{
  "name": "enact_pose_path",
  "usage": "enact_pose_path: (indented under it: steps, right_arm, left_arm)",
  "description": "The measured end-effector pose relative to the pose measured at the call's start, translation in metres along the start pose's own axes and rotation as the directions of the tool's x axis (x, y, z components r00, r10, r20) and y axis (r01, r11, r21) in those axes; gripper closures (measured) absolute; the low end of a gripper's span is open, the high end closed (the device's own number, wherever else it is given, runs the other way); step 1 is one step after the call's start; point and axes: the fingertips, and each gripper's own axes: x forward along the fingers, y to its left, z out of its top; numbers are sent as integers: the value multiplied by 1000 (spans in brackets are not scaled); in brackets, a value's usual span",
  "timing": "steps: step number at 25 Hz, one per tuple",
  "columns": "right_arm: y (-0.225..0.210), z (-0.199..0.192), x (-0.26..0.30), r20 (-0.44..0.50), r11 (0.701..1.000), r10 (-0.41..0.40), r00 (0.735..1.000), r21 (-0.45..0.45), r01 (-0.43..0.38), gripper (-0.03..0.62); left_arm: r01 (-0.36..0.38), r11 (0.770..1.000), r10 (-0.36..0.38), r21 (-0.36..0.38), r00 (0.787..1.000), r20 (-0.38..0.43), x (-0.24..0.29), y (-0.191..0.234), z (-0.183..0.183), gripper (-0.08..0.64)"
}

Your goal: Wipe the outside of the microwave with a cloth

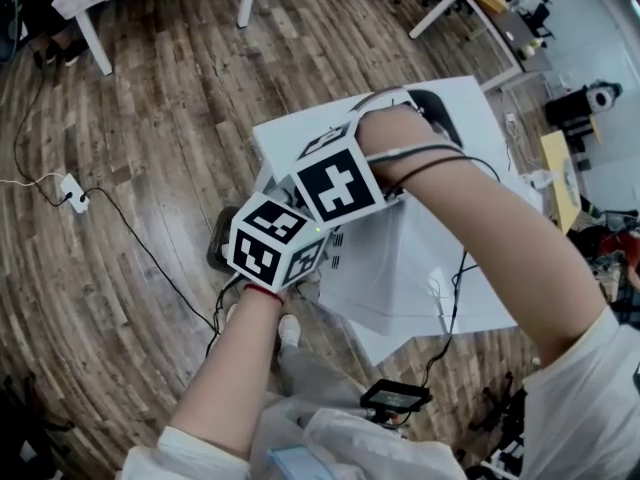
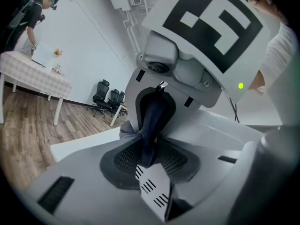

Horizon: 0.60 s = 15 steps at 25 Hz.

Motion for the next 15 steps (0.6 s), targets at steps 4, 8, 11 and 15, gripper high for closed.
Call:
enact_pose_path:
  steps: [4, 8, 11, 15]
  right_arm:
    - [32, 21, 3, 24, 996, 84, 996, -3, -84, 509]
    - [66, 47, 3, 49, 988, 153, 987, -25, -152, 509]
    - [86, 66, 4, 53, 984, 175, 983, -43, -172, 509]
    - [106, 83, 4, 52, 979, 200, 978, -53, -197, 509]
  left_arm:
    - [36, 999, -36, -20, 999, -7, -20, -20, -21, 465]
    - [54, 998, -54, -30, 998, -23, -44, -41, -46, 465]
    - [53, 998, -55, -42, 998, -27, -60, -52, -63, 465]
    - [49, 997, -51, -59, 998, -30, -76, -66, -79, 465]
